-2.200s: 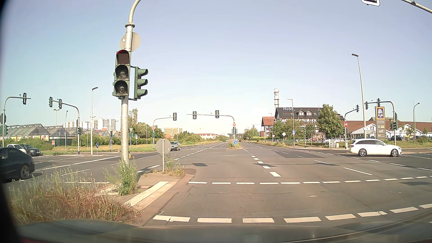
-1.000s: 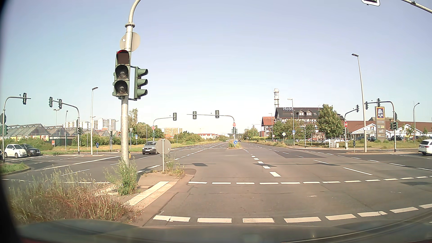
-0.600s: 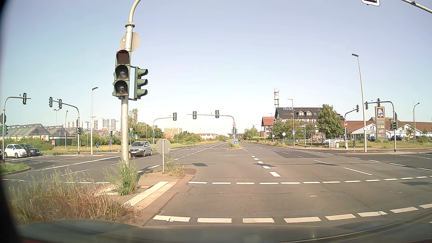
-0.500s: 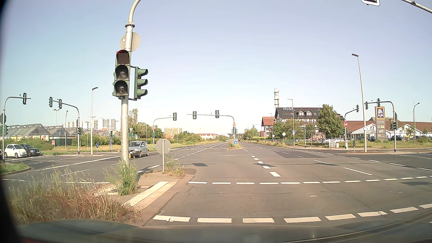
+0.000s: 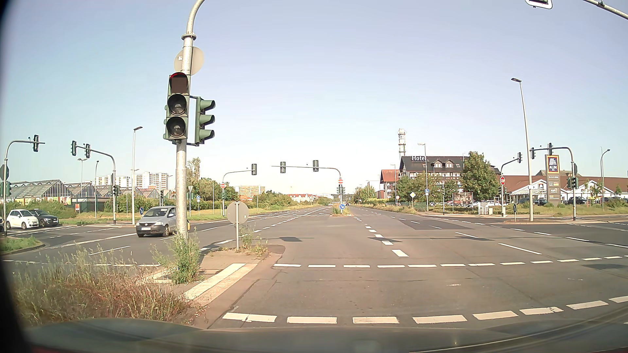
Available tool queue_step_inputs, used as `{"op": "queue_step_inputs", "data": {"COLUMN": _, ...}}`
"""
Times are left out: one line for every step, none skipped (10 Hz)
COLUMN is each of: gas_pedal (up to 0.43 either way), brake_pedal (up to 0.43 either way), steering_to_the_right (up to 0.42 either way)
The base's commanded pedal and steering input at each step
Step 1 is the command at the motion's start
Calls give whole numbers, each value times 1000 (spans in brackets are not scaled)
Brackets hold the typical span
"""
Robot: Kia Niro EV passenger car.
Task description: Follow the waypoints while adhering to traffic rules and regulations
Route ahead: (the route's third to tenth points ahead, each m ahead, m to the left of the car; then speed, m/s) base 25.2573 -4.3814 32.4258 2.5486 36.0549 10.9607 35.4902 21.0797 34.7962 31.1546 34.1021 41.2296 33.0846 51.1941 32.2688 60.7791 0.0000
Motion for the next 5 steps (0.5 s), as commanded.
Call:
{"op": "queue_step_inputs", "data": {"gas_pedal": 0, "brake_pedal": 293, "steering_to_the_right": -1}}
{"op": "queue_step_inputs", "data": {"gas_pedal": 0, "brake_pedal": 293, "steering_to_the_right": -2}}
{"op": "queue_step_inputs", "data": {"gas_pedal": 0, "brake_pedal": 293, "steering_to_the_right": -1}}
{"op": "queue_step_inputs", "data": {"gas_pedal": 0, "brake_pedal": 293, "steering_to_the_right": -1}}
{"op": "queue_step_inputs", "data": {"gas_pedal": 0, "brake_pedal": 293, "steering_to_the_right": -1}}
